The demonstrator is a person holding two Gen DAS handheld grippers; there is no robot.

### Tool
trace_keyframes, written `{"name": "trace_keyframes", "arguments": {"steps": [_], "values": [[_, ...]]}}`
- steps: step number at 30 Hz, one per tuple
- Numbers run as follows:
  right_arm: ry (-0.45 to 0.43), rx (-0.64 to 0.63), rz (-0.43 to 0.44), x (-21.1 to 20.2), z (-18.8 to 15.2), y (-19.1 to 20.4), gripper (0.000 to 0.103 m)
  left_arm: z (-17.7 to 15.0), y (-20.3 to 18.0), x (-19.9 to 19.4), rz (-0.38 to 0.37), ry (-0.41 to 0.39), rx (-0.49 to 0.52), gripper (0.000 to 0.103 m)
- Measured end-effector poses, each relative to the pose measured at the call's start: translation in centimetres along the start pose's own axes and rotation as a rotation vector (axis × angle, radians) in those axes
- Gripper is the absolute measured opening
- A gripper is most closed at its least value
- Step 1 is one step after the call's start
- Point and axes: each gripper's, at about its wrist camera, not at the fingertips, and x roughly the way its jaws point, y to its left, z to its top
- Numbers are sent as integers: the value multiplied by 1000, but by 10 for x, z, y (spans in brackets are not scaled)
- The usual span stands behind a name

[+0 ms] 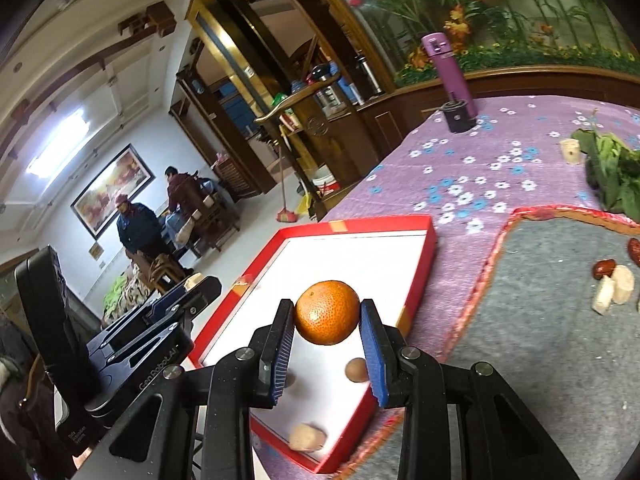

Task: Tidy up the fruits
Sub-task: 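Lower the chunk and orange into the white tray and open both tools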

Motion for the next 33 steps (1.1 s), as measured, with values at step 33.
{"name": "trace_keyframes", "arguments": {"steps": [33], "values": [[246,-95,-96,112,-19,13,33,-45,49,84,133,271,-44,28]]}}
